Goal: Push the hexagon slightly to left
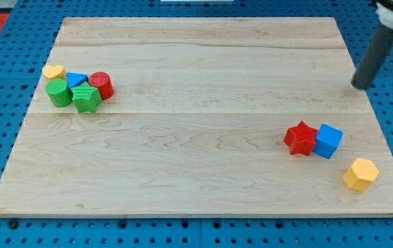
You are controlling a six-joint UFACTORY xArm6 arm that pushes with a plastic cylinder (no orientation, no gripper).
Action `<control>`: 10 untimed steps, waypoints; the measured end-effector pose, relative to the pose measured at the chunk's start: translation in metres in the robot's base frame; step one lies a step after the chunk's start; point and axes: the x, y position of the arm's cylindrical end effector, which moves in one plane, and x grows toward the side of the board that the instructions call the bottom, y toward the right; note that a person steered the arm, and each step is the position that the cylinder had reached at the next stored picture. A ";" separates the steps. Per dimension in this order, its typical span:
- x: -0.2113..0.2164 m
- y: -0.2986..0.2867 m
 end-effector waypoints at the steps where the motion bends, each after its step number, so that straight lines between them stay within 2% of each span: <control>1: 0.068 0.003; 2: 0.129 0.016; 3: 0.162 0.017; 4: 0.162 -0.001; 6: 0.156 -0.042; 7: 0.150 -0.008; 8: 0.121 0.023; 9: 0.064 0.003; 10: 0.064 -0.049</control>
